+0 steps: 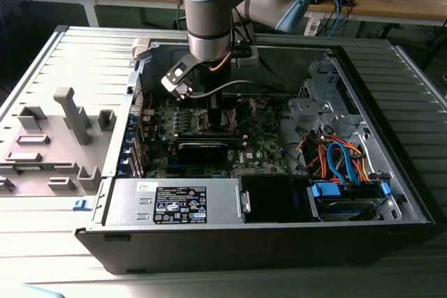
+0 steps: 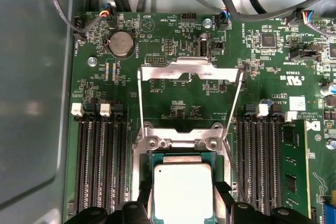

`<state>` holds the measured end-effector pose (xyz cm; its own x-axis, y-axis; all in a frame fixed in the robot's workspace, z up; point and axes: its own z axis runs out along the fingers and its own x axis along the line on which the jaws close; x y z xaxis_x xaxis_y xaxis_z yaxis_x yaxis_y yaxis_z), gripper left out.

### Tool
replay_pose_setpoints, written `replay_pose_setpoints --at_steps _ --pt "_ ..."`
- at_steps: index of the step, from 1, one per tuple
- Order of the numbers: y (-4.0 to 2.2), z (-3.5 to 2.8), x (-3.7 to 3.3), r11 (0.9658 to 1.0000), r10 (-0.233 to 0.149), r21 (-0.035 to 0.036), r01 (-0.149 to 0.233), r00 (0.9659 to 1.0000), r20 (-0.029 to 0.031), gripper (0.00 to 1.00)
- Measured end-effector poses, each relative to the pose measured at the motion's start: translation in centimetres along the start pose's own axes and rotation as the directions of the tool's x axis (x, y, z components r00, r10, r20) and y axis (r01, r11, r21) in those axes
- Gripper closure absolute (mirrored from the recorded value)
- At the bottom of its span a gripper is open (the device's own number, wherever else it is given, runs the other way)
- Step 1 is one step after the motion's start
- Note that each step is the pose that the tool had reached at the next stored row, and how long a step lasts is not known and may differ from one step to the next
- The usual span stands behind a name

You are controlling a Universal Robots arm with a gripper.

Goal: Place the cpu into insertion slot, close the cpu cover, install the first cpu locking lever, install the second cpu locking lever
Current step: 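Place the cpu into insertion slot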

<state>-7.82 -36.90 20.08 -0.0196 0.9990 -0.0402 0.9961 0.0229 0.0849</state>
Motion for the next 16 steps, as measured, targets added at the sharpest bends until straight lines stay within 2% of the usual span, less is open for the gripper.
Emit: replay_pose_setpoints --at_steps 16 --pt "-0.28 0.32 0.07 1.0 0.0 0.0001 0.0 1.0 0.0002 0.45"
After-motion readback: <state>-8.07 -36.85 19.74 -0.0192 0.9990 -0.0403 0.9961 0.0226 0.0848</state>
